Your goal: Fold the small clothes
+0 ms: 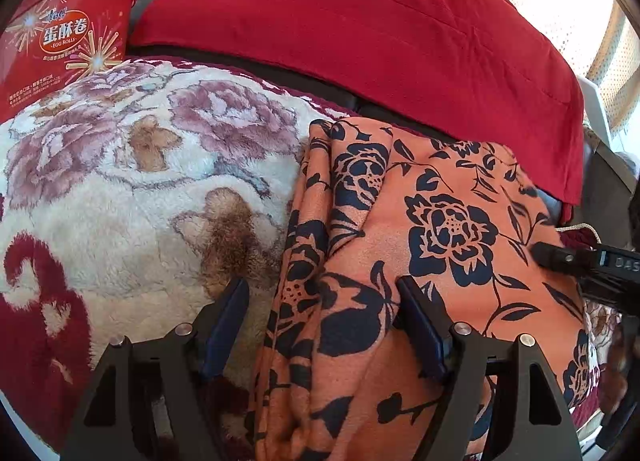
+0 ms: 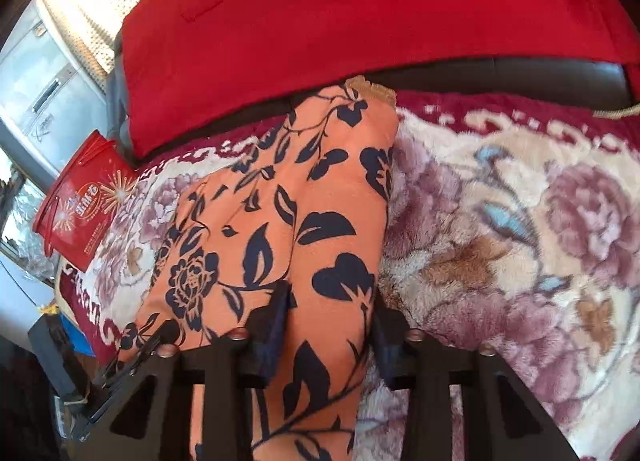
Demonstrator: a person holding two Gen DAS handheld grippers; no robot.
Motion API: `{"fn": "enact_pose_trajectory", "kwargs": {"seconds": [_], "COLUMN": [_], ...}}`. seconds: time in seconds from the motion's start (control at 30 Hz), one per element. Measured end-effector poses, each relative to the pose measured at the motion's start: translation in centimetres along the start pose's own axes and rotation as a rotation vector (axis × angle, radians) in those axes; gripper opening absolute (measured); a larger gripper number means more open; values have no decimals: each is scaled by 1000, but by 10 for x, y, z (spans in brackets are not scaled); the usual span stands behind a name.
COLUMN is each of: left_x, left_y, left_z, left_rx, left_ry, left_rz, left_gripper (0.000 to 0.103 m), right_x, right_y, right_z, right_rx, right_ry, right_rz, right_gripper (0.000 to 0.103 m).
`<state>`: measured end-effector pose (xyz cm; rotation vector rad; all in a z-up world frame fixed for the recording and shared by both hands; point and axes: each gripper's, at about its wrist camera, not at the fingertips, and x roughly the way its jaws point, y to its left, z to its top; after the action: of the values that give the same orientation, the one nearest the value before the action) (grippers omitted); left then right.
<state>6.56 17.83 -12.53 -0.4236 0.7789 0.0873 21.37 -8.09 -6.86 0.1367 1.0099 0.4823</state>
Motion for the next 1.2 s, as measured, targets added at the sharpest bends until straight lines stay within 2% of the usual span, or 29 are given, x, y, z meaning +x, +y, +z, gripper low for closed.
{"fn": "enact_pose_trajectory", "kwargs": {"seconds": [0.1, 0.17, 0.2, 0.23, 0.3, 0.33, 0.37, 0.47, 0.6, 0.67, 0.7, 0.8, 0.87, 0.9, 1.2], "left_x": [0, -1, -1, -1, -2, -2, -2, -2, -2, -2, -2, -1, -1, -2, -2], "left_y": [-1, -1, 0, -1, -1, -1, -1, -1, 0, 0, -1, 0, 0, -1, -2], "left_z": [0, 0, 0, -1, -1, -2, -1, -1, -1, -1, -1, -1, -1, -1, -1], "left_rx": [-2, -3, -1, 0, -2, -2, -1, 5, 6, 5, 5, 5, 5, 6, 11], "left_ry": [-2, -3, -4, -5, -6, -6, -5, -8, -7, -6, -6, -6, -5, -5, -9], "left_rz": [1, 0, -1, 0, 1, 2, 0, 3, 2, 1, 1, 0, -1, -1, 6], "left_gripper": [77, 77, 77, 77, 77, 77, 77, 77, 77, 77, 77, 77, 77, 77, 77], "right_x": [-8, -9, -10, -12, -10, -9, -8, -12, -16, -21, -20, -26, -28, -30, -35], "right_y": [1, -7, -9, -6, 3, 6, 7, 5, 8, 9, 10, 16, 13, 11, 8], "right_z": [-2, -6, -10, -17, -28, -33, -39, -43, -47, -54, -57, -77, -89, -94, -110], "right_rx": [21, 83, 103, 92, 36, 11, -6, 3, 11, 42, 47, -25, -28, -19, 24], "right_ry": [-14, -9, -3, 4, 20, 32, 43, 27, 6, 12, 23, 32, 44, 47, 36], "right_rz": [-12, 16, 54, 75, 56, 48, 36, 37, 16, 38, 60, 35, 31, 40, 51], "right_gripper": [39, 59, 62, 62, 62, 60, 53, 46, 48, 65, 69, 64, 52, 51, 53]}}
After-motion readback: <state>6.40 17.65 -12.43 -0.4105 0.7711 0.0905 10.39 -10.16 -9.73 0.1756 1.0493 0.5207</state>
